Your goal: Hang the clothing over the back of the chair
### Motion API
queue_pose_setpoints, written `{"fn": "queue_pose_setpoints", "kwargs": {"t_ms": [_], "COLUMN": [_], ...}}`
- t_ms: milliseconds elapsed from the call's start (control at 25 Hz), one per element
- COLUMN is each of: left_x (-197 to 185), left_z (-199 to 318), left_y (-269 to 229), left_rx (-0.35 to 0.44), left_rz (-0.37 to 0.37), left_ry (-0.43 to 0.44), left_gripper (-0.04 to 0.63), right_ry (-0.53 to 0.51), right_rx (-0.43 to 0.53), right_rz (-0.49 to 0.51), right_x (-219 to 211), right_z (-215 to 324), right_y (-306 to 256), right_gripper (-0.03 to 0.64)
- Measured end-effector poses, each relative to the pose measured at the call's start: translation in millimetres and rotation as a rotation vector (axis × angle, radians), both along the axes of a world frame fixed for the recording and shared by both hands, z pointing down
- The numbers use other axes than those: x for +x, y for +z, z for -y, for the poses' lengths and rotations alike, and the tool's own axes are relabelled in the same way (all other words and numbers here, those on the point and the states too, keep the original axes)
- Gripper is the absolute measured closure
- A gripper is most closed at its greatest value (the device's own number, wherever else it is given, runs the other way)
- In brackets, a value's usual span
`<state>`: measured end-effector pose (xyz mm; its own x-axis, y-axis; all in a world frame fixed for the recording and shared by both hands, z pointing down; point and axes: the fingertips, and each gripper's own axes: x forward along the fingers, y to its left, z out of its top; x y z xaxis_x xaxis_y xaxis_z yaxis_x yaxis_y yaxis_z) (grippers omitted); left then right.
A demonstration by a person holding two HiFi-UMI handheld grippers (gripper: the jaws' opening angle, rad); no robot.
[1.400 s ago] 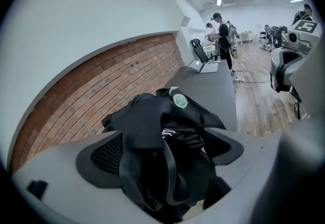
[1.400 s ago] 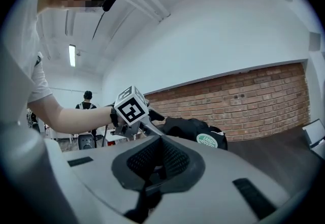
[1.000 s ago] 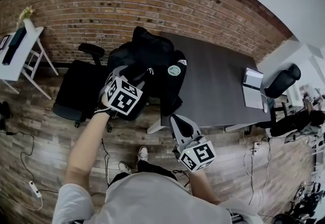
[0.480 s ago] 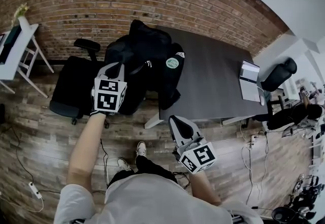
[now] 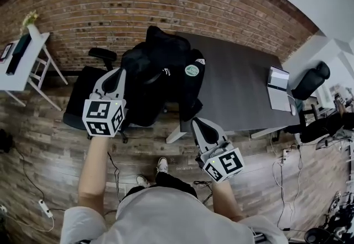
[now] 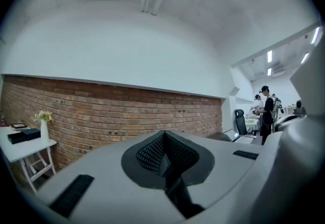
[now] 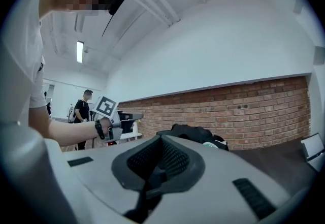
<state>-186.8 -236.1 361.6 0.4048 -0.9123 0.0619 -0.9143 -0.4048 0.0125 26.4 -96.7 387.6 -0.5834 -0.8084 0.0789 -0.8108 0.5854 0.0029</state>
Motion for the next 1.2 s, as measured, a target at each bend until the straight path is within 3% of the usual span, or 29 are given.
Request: {"fn": "queue_pose_setpoints", "kwargs": {"t_ms": [280, 440, 640, 920, 1080, 1200], "left_x": [-29, -60, -88, -109, -103, -112], "left_z": [-32, -40, -56, -86, -106, -124], "left_y": [-26, -57, -86, -76, -58, -52], "left_rx": [0.058, 0.112, 0.168, 0.135, 0.119, 0.147], "left_rz": [0.035, 0.051, 0.133, 0.197, 0.155, 0.089], "left_ry": [-0.010, -0.077, -0.166, -0.239, -0.253, -0.347], "left_gripper": [0.572, 0.572, 0.572, 0.572, 0.572, 0.572], "right_ry": [0.013, 0.030, 0.066, 0.105, 0.104, 0.114], "right_rx": [0.064, 0.063, 0.076, 0.063, 0.060, 0.054], "right_rz": [0.017, 0.033, 0.039, 0.052, 0.058, 0.061], "right_x": [10, 24, 45, 75, 80, 85], "right_z": [24, 37, 54, 70, 75, 75], "right_y": [-23, -27, -36, -37, -36, -35], "right_gripper": [0.598, 0.598, 0.598, 0.598, 0.598, 0.598]}}
